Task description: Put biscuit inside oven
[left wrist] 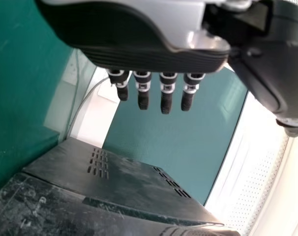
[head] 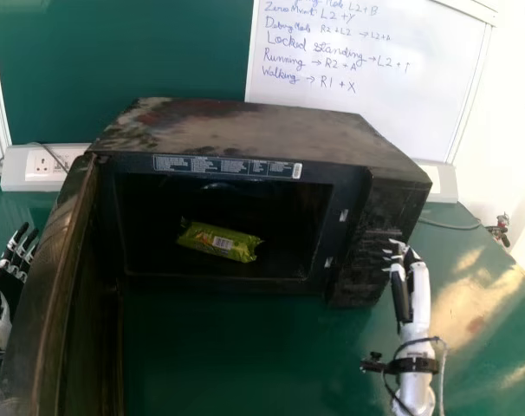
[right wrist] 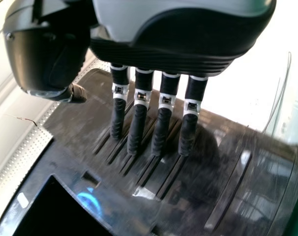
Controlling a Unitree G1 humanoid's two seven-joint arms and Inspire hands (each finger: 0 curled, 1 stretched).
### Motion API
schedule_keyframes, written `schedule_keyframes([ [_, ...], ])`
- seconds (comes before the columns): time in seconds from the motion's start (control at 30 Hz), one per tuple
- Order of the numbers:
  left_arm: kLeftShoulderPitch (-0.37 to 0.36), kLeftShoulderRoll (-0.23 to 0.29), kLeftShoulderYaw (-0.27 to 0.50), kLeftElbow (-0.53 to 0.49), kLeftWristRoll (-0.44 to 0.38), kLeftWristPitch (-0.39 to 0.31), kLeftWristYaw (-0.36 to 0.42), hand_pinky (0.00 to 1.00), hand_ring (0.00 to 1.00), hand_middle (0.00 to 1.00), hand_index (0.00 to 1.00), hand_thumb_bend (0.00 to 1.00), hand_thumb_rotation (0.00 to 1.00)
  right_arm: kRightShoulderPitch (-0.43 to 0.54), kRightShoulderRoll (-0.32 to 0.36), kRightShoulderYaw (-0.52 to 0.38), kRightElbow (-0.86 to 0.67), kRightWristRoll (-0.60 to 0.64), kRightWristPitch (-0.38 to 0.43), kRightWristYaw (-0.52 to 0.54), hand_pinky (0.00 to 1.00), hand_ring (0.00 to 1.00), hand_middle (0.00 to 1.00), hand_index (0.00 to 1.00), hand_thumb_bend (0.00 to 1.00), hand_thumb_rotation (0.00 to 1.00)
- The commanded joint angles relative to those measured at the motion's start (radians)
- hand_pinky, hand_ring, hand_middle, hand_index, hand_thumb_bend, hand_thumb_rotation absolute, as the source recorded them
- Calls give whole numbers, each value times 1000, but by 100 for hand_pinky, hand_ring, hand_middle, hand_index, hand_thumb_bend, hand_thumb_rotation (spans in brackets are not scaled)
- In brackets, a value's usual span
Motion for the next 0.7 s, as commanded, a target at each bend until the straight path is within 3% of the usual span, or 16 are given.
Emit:
schedule_keyframes([
  [0.0,31,-41,0,37,-9,-3,4,49,72,79,89,13,0,-27,-7,-20,31,26,36,16,43,49,57,67,51,61],
  [0.17,32,-41,4,33,-19,12,3,51,71,79,90,13,0,-69,12,-46,83,81,85,29,43,50,57,67,61,61],
  [0.27,30,-38,7,40,-20,11,-6,51,71,78,90,12,0,-96,20,-51,141,96,85,31,43,50,57,67,60,61],
  [0.37,32,-40,9,35,-19,10,-3,48,70,78,89,11,0,-113,32,-49,206,97,53,19,42,49,57,68,57,62],
  [0.57,32,-37,12,41,-20,10,-11,51,71,78,90,12,0,-165,51,-55,380,83,-21,-51,40,47,55,66,57,68],
  [0.67,33,-37,13,39,-20,10,-12,50,71,78,90,11,0,-199,68,-70,468,106,-40,-80,39,45,55,64,57,66],
])
